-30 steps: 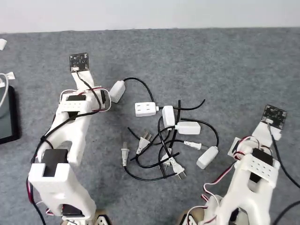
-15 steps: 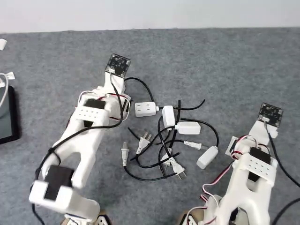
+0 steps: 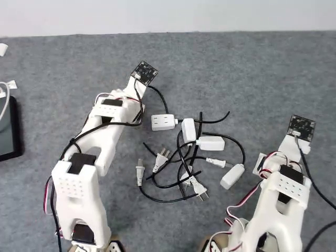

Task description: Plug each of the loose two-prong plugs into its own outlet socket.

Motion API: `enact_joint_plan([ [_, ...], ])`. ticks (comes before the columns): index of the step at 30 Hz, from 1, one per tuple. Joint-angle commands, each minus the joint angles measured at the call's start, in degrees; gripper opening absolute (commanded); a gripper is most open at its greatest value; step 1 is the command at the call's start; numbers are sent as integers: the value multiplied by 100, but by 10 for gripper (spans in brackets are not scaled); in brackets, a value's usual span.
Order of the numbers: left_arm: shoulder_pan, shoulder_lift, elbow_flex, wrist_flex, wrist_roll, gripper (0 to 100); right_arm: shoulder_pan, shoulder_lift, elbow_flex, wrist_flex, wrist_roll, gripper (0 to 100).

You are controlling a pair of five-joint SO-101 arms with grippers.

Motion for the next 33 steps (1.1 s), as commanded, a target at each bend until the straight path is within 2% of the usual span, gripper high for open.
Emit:
enact_joint_plan([
  [1, -149, 114, -251, -62, -44, 55, -48, 4, -176, -84, 79, 9],
  [6, -273, 123, -259, -88, -44, 54, -48, 4, -167, -84, 79, 9],
  [9, -404, 123, -233, -281, -44, 9, -48, 4, -158, -84, 79, 9],
  [15, -589, 123, -268, -343, -44, 14, -66, 4, -149, -84, 79, 9],
  [18, -624, 105, -295, -703, 149, 19, -66, 4, -149, -84, 79, 9],
  [21, -756, 79, -295, -747, 501, 96, -66, 13, -149, -84, 79, 9],
  [25, -985, 97, -338, -914, 519, 214, -75, 13, -149, -84, 79, 9],
  [30, -1196, 132, -321, -1626, 510, 249, -84, 13, -149, -84, 79, 9],
  [33, -1152, 70, -321, -1644, 325, 270, -215, 13, -141, -84, 79, 9],
])
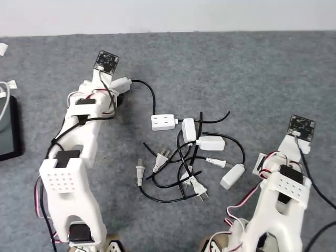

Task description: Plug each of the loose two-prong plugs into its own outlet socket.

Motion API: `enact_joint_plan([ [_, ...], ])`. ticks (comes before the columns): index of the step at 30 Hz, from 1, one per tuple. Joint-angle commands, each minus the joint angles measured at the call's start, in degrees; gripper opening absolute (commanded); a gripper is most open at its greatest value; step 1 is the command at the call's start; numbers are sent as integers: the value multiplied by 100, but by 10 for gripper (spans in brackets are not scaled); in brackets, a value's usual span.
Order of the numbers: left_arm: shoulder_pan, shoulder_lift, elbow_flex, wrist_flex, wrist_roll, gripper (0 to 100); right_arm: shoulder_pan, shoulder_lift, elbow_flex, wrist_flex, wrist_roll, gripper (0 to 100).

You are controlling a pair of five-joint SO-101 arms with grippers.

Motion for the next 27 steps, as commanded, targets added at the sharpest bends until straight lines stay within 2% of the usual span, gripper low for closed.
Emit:
enact_joint_plan([
  [1, 44, -105, -207, -237, -246, 273, -163, 13, -123, -92, 79, 9],
  [7, 343, -35, -233, -246, -879, 273, -163, 13, -26, -259, 88, 9],
  [11, 396, 360, -655, -255, -721, 263, -171, 13, -9, -268, 88, 9],
  [18, 237, 2365, -2800, -211, -624, 97, -180, 13, -9, -259, 308, 9],
  [21, 185, 2813, -3697, 440, -624, 10, -180, 13, 0, -277, 316, 9],
  [24, 167, 2813, -4127, 1415, -624, 13, -180, 13, 0, -277, 334, 9],
  [27, 167, 2752, -4391, 1996, -607, 13, -180, 13, 0, -277, 334, 9],
])
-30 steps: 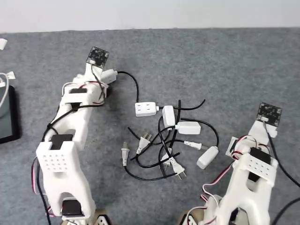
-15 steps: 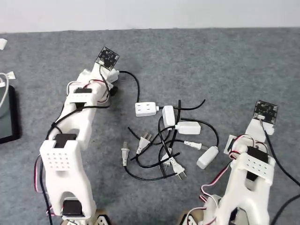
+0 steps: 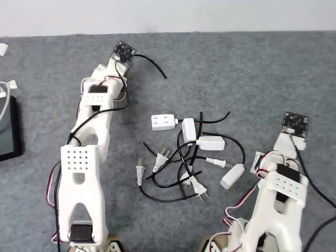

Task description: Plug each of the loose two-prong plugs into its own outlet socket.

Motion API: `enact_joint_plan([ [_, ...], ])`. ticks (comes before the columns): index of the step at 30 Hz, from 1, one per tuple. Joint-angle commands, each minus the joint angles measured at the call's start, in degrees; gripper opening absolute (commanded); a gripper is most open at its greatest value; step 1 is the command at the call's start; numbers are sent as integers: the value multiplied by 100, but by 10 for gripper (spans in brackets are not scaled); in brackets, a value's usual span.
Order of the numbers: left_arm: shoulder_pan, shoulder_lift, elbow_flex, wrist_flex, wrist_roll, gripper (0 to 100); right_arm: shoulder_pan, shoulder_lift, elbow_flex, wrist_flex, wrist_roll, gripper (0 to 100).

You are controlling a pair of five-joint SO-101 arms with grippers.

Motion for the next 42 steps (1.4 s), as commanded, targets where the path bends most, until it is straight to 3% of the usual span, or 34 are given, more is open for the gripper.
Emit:
enact_joint_plan([
  [1, -158, -44, -435, 1108, 53, 13, -48, 13, -18, -110, 97, 9],
  [6, -202, -607, -813, 2840, 211, 12, -57, 13, -18, -110, 105, 9],
  [13, 0, -1873, -875, 5398, 1934, 12, -57, 13, -18, -110, 105, 9],
  [17, 79, -2418, -778, 6400, 2462, 11, -57, 13, -18, -110, 114, 9],
  [21, 167, -3024, -31, 6813, 2549, 11, -57, 13, -18, -110, 114, 9],
  [26, 484, -4440, 2642, 5934, 2936, 10, -57, 13, -18, -110, 114, 9],
  [32, 1160, -7473, 7125, 3033, 3921, 12, -48, 13, -18, -110, 114, 9],
  [35, 1275, -8668, 8848, 1829, 4062, 13, -48, 13, -18, -101, 114, 9],
  [42, 1240, -9169, 10044, 1530, 4079, 83, -48, 13, -18, -75, 123, 9],
])
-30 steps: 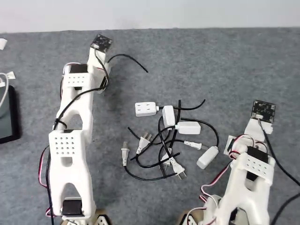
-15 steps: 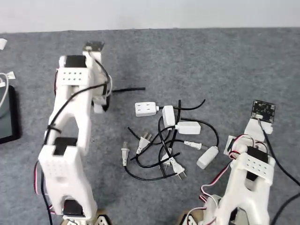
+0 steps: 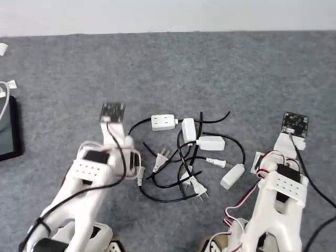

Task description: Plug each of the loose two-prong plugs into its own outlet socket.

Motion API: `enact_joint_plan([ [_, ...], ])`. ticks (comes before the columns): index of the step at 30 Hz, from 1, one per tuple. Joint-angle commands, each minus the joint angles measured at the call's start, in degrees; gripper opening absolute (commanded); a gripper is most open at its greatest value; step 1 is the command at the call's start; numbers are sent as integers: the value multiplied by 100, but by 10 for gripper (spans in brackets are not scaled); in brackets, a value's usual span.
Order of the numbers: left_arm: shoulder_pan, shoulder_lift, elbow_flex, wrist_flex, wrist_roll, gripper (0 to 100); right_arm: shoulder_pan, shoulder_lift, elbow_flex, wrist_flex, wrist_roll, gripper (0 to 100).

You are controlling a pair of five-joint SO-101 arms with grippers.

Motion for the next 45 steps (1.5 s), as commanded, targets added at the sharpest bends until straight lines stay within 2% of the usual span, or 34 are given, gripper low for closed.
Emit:
enact_joint_plan([
  [1, -70, -325, 356, -220, 88, 95, -48, 13, -18, -75, 79, 9],
  [7, -466, -378, 356, -176, 79, 197, -48, 13, -18, -66, 79, 9],
  [10, -440, -387, 303, 62, 53, 280, -48, 13, -18, -66, 79, 9],
  [12, -466, -387, 101, 343, 0, 303, -48, 13, -18, -66, 79, 9],
  [15, -457, -624, -338, 958, -624, 282, -48, 13, -9, -66, 79, 9],
  [18, -404, -1319, -567, 1363, -1108, 217, -48, 13, -9, -84, 79, 9],
  [22, -193, -2101, -233, 879, -1407, 84, -48, 13, -9, -75, 79, 9],
  [25, 202, -1908, 233, 325, -1407, 13, -48, 13, -9, -66, 79, 9],
  [29, 571, -1160, 242, -149, -1398, 13, -48, 13, -9, -66, 79, 9],
  [33, 589, -404, 57, -589, -1398, 13, -48, 13, -9, -66, 79, 9],
  [39, 105, 343, 13, -607, -1398, 13, -48, 13, -9, -66, 79, 9],
  [45, -466, -44, 57, -237, -1442, 13, -48, 13, -9, -84, 79, 9],
])
